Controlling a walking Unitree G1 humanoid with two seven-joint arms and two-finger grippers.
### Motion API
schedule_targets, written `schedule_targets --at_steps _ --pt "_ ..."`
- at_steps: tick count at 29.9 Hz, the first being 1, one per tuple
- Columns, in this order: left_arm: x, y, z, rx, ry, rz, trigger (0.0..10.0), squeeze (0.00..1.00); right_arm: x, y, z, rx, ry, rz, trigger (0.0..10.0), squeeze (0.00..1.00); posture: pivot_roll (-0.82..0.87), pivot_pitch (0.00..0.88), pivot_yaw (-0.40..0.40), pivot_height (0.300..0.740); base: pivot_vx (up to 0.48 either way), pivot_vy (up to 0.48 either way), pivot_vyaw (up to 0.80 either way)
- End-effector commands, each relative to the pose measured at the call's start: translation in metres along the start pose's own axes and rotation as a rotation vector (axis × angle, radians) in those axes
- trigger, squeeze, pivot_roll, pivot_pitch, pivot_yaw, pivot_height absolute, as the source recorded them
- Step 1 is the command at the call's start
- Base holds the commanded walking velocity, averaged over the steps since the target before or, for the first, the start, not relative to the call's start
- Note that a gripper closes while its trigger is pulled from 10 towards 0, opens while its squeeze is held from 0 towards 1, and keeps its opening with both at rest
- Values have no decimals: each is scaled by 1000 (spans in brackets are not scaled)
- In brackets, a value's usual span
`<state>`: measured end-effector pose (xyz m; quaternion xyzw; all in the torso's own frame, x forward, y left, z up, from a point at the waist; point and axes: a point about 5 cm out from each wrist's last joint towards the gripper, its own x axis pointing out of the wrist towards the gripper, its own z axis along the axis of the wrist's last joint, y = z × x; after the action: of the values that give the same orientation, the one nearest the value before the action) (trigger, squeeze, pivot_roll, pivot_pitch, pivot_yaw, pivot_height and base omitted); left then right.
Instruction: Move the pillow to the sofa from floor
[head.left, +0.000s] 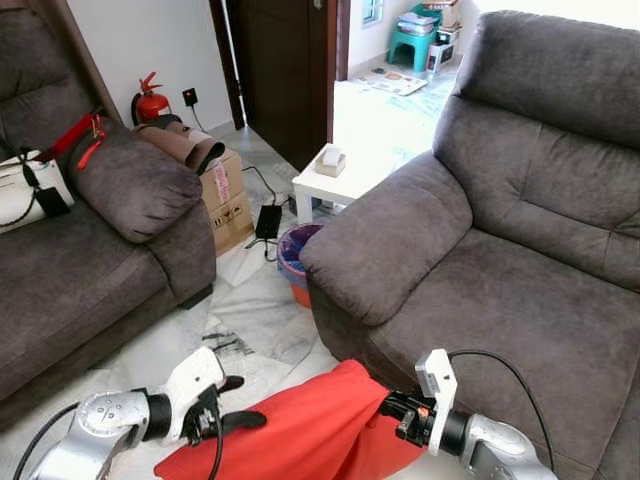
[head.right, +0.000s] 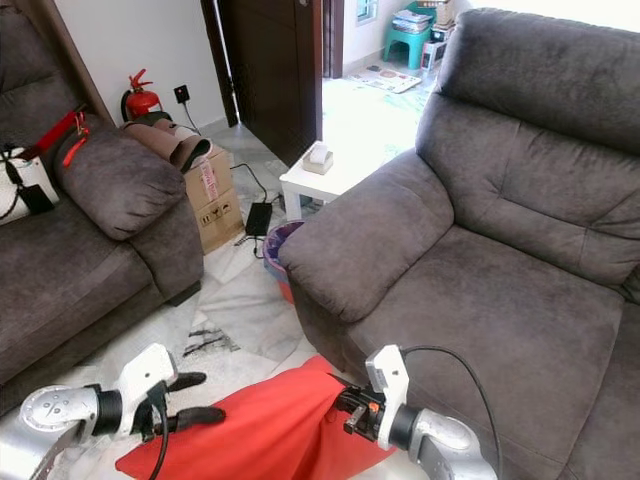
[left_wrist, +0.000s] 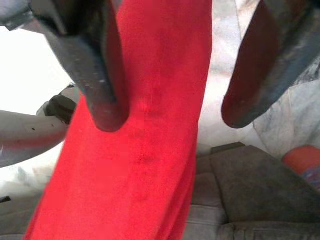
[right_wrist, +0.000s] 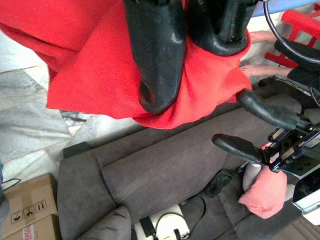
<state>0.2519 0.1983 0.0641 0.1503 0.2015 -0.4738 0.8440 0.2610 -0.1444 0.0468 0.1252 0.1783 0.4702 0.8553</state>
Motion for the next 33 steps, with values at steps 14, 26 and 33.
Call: schedule_targets --at_steps 14,26,33 --pt "0 -13 -25 107 150 -106 10000 1000 9 18 24 -71 -92 131 10000 0 84 74 50 740 0 0 0" --pt "-4 -24 -58 243 323 -130 10000 0 11 20 24 -77 -85 141 10000 0 87 72 49 740 0 0 0" --pt "-3 -17 -60 294 324 -60 10000 0 13 22 24 -78 -84 155 10000 0 90 76 47 740 0 0 0"
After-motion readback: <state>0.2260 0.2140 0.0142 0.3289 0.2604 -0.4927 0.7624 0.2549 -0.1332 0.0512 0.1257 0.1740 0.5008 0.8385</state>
